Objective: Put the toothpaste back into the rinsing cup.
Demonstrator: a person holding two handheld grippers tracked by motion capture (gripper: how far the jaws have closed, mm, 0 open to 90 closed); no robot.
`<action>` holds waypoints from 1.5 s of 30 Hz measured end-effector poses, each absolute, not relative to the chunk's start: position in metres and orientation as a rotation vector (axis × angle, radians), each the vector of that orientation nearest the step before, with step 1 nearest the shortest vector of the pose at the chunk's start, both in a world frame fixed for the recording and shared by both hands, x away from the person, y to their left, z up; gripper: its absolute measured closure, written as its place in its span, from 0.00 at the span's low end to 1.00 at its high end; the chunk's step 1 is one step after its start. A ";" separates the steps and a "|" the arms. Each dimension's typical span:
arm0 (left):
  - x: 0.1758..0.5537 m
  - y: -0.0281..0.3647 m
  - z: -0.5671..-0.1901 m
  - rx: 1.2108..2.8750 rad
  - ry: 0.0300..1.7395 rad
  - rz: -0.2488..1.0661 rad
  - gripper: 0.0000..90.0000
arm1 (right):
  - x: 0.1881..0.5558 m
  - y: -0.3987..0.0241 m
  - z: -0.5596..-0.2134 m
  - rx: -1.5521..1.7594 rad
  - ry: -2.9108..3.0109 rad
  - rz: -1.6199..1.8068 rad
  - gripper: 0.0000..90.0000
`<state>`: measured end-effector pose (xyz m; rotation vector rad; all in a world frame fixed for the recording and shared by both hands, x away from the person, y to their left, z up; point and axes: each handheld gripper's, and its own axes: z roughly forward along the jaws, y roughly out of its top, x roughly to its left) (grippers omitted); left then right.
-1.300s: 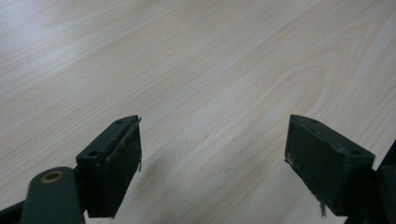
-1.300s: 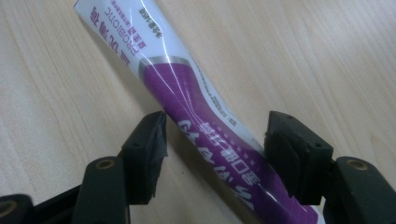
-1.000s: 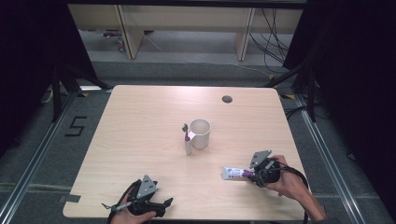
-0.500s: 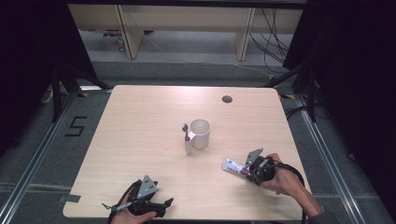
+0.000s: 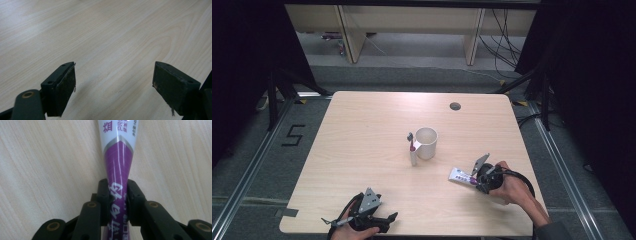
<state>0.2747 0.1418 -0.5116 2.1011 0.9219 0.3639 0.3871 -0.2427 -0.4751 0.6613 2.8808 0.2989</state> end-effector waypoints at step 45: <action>0.276 0.145 -0.511 2.109 0.926 0.363 0.21 | 0.407 -0.265 -0.415 0.880 2.527 1.035 0.87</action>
